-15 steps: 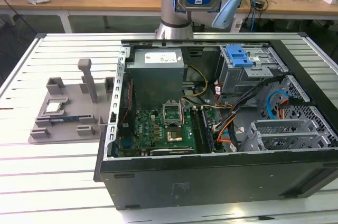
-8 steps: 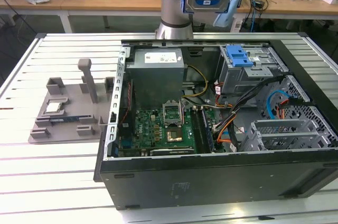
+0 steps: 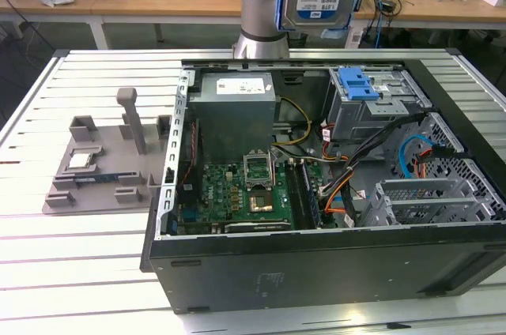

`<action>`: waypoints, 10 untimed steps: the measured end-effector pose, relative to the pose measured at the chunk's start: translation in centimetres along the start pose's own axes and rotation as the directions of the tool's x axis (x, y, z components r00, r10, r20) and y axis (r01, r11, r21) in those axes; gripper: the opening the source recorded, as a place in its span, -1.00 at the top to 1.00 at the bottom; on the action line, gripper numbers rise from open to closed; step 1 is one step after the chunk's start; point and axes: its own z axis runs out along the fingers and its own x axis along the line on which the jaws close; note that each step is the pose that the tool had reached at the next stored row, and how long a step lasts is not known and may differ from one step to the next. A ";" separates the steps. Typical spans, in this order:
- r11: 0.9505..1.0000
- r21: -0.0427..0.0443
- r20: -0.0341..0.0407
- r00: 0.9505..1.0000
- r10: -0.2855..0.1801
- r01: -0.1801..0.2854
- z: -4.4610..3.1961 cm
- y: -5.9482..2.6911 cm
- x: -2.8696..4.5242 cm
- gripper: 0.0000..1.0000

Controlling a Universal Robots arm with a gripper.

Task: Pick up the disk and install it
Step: 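Pick up the disk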

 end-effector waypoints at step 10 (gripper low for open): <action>1.000 0.000 0.000 1.000 0.000 0.000 0.21 -0.03 4.67 0.26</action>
